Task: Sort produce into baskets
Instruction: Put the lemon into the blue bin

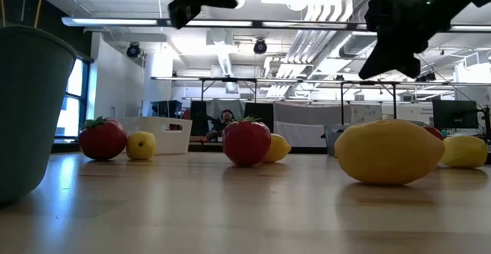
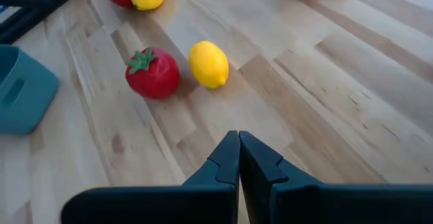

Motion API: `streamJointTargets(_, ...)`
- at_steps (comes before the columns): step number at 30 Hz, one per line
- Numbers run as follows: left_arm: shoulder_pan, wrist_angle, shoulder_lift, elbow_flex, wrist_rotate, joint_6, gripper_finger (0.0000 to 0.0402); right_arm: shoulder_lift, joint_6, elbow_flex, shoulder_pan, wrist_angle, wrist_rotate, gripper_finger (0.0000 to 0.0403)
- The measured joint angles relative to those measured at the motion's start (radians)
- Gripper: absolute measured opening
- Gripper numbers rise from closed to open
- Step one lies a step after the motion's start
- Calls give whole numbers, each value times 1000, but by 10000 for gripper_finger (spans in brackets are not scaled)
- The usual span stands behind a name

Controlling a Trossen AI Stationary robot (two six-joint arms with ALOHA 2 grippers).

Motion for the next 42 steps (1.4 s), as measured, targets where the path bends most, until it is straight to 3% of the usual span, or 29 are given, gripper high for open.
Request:
streamJointTargets(13, 0, -89, 365, 370, 108, 62, 160, -15, -87, -6, 15, -29, -91, 0)
streamJointTargets(23, -7, -75, 605, 562, 198, 107, 249, -15, -130, -6, 16, -43, -179, 0)
streamJointTargets(28, -27, -82, 698, 659, 202, 107, 263, -15, -168, -6, 16, -44, -200, 0)
streamJointTargets(37, -39, -303, 813, 836, 85, 196, 265, -15, -198, -6, 16, -54, -230, 0)
streamJointTargets(42, -39, -383, 833, 870, 89, 228, 265, -15, -207, -6, 16, -57, -240, 0)
